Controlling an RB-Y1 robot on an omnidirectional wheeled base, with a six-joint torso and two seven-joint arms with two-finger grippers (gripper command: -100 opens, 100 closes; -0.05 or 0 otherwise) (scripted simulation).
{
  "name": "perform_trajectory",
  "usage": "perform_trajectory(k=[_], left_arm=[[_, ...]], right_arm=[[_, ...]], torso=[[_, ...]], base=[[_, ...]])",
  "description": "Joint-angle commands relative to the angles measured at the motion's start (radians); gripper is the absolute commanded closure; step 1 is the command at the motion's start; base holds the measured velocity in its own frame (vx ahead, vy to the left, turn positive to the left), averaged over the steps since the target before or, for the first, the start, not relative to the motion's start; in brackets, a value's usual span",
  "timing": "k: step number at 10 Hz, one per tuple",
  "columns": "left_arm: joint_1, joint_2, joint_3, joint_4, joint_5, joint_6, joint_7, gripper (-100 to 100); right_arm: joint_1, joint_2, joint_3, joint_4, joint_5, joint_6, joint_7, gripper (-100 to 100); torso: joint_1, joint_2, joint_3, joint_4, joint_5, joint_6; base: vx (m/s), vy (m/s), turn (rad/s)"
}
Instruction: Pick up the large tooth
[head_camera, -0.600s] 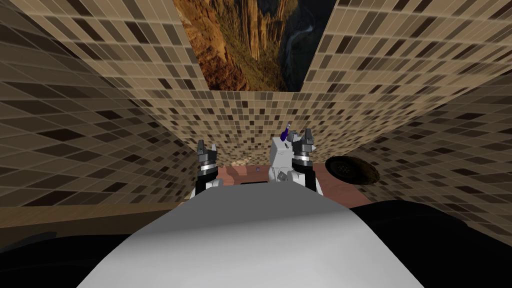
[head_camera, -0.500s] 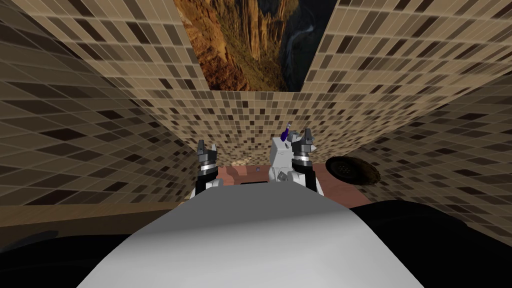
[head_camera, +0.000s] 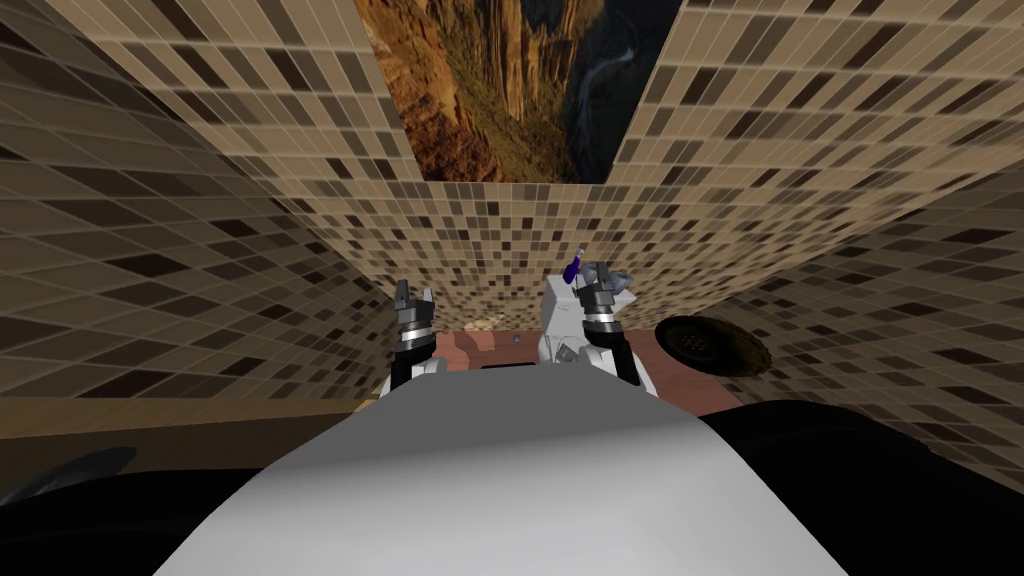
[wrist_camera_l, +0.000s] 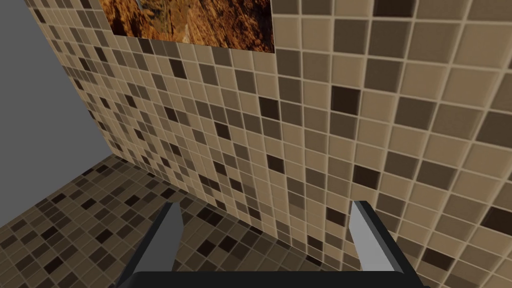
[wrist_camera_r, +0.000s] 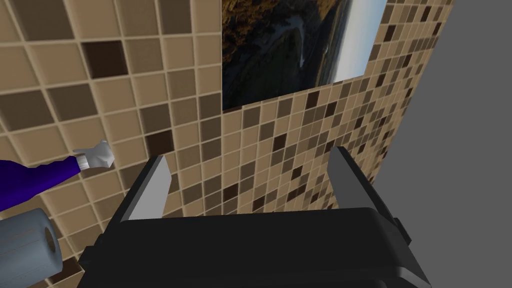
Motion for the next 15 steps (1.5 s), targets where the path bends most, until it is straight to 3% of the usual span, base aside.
perform_trajectory(k=[1, 4, 11, 15], left_arm=[[0.0, 0.0, 0.0, 0.0, 0.0, 0.0, 0.0, 0], [0.0, 0.0, 0.0, 0.0, 0.0, 0.0, 0.0, 0], [0.0, 0.0, 0.0, 0.0, 0.0, 0.0, 0.0, 0], [0.0, 0.0, 0.0, 0.0, 0.0, 0.0, 0.0, 0]], right_arm=[[0.017, -0.05, 0.015, 0.008, -0.017, 0.014, 0.0, -100], [0.031, -0.119, 0.029, 0.015, -0.035, 0.032, 0.001, -100], [0.102, -0.337, 0.099, 0.053, -0.121, 0.123, 0.005, -100], [0.123, -0.451, 0.119, 0.063, -0.145, 0.149, 0.007, -100]], torso=[[0.0, 0.0, 0.0, 0.0, 0.0, 0.0], [0.0, 0.0, 0.0, 0.0, 0.0, 0.0], [0.0, 0.0, 0.0, 0.0, 0.0, 0.0], [0.0, 0.0, 0.0, 0.0, 0.0, 0.0]], base=[[0.004, -0.003, 0.052], [0.004, -0.005, 0.049], [0.005, -0.005, 0.064], [0.004, -0.003, 0.048]])
